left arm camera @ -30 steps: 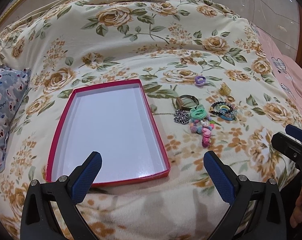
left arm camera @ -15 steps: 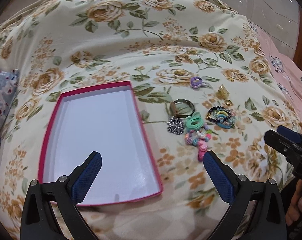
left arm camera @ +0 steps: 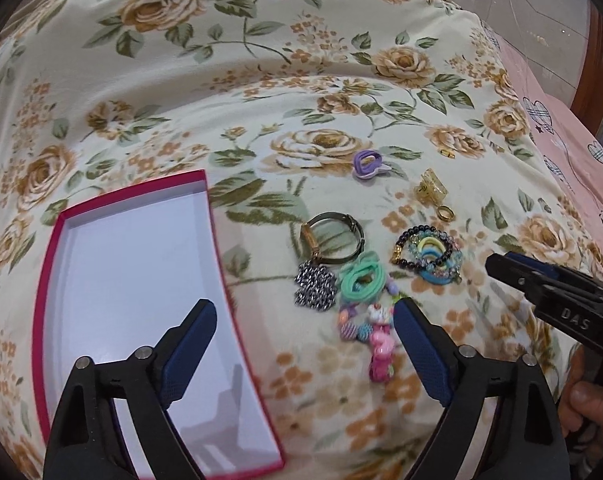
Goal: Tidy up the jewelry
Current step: 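Grasp the green hair tie with the left tool while the right tool grasps the beaded bracelet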
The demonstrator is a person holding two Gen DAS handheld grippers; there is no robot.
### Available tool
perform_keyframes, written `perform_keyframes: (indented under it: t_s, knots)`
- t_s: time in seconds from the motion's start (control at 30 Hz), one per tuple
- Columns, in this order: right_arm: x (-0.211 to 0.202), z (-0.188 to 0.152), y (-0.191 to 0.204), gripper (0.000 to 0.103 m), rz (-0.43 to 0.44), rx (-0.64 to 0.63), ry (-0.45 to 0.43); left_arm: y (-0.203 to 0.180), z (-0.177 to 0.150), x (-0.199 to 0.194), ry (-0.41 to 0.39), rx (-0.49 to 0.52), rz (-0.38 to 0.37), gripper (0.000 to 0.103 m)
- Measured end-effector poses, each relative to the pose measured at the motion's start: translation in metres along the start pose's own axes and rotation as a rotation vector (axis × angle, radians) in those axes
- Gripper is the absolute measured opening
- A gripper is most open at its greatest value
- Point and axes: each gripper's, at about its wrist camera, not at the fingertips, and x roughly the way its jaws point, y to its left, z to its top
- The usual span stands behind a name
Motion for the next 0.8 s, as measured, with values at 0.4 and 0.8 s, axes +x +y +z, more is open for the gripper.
perform_keyframes:
  t_s: [0.4,0.8]
  knots:
    - [0.038,0.014,-0.007,0.029,-0.010,0.003,0.061,-0.006,0.023,0.065,0.068,0.004,-0.043,0.083]
    - [0.045,0.013,-0.008,0.007,-0.014,-0.006,0.062,-0.003,0.029,0.105,0.148,-0.036,-0.110,0.014]
